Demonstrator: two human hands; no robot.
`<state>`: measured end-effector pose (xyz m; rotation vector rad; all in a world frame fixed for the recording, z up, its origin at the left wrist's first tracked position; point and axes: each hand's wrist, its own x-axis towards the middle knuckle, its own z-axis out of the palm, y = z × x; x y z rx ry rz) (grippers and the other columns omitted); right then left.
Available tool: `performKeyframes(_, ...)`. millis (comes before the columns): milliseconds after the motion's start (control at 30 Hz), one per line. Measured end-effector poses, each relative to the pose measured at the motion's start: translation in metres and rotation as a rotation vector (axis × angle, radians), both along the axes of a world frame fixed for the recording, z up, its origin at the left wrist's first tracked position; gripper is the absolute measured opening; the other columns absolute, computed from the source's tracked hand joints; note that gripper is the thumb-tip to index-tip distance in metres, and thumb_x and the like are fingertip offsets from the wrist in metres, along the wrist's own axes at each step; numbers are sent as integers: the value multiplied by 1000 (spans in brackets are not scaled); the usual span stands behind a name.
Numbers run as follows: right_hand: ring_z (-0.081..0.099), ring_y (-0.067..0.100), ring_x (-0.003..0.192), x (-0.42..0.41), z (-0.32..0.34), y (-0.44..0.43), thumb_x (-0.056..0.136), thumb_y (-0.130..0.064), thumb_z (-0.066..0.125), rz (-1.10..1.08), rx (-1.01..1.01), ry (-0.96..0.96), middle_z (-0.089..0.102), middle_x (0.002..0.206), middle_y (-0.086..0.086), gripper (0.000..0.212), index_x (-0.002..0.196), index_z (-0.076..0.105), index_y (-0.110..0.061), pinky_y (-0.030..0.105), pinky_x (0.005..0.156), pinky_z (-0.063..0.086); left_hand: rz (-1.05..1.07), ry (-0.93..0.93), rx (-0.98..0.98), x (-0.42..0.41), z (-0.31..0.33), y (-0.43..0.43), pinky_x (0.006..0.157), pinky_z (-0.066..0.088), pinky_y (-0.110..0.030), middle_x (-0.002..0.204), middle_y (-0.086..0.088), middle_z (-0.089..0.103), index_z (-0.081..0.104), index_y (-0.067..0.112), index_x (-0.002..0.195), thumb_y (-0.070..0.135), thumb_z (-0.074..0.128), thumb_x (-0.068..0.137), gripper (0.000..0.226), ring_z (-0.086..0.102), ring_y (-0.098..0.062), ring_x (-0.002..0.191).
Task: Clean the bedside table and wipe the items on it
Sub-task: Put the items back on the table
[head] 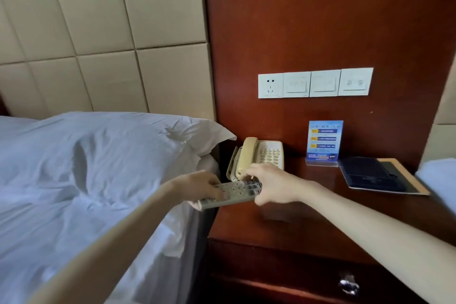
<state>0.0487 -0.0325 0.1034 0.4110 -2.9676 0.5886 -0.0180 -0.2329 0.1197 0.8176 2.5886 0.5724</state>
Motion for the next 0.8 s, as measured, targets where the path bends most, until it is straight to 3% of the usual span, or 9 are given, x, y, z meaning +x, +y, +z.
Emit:
performKeyframes(67, 47, 16, 101, 6, -1, 19, 68, -12, 72, -34, 26, -18, 53, 111, 0, 57, 122, 56, -17, 28, 83, 43, -62, -3, -37, 2, -4, 22, 61, 45, -20, 90, 1, 58, 60, 13, 113, 32, 67, 82, 37, 55, -13, 78)
performKeyframes(200, 40, 10, 100, 14, -8, 56, 71, -11, 72, -81, 95, -57, 44, 114, -5, 58, 125, 52, -16, 9, 68, 32, -173, 52, -110, 5, -25, 62, 76, 46, -23, 95, 5, 54, 53, 13, 118, 28, 75, 76, 51, 54, -13, 92)
performKeyframes(267, 44, 12, 97, 18, -13, 72, 72, -11, 71, -102, 136, -83, 44, 111, -3, 54, 121, 53, -18, 14, 69, 38, -208, 111, -147, 5, -38, 78, 83, 45, -28, 107, 1, 55, 51, 14, 122, 27, 77, 72, 58, 53, -16, 99)
performKeyframes(367, 47, 16, 96, 24, -23, 93, 71, -12, 71, -144, 184, -130, 44, 105, -3, 52, 118, 52, -22, 30, 79, 48, -214, 184, -164, 5, -58, 101, 78, 45, -26, 114, -1, 57, 49, 15, 125, 30, 78, 68, 66, 52, -15, 96)
performKeyframes(533, 41, 13, 96, 34, -37, 125, 72, -13, 72, -205, 182, -172, 43, 104, -5, 55, 121, 51, -22, 24, 73, 38, -155, 164, -68, 8, -81, 130, 66, 45, -25, 104, 0, 52, 46, 13, 117, 29, 76, 68, 60, 53, -15, 88)
performKeyframes(800, 46, 18, 98, 40, -56, 153, 73, -8, 70, -266, 161, -213, 43, 108, -3, 54, 120, 50, -24, 32, 78, 49, -188, 279, 48, 15, -96, 155, 86, 42, -22, 114, -5, 51, 57, 15, 122, 35, 77, 65, 63, 51, -20, 105)
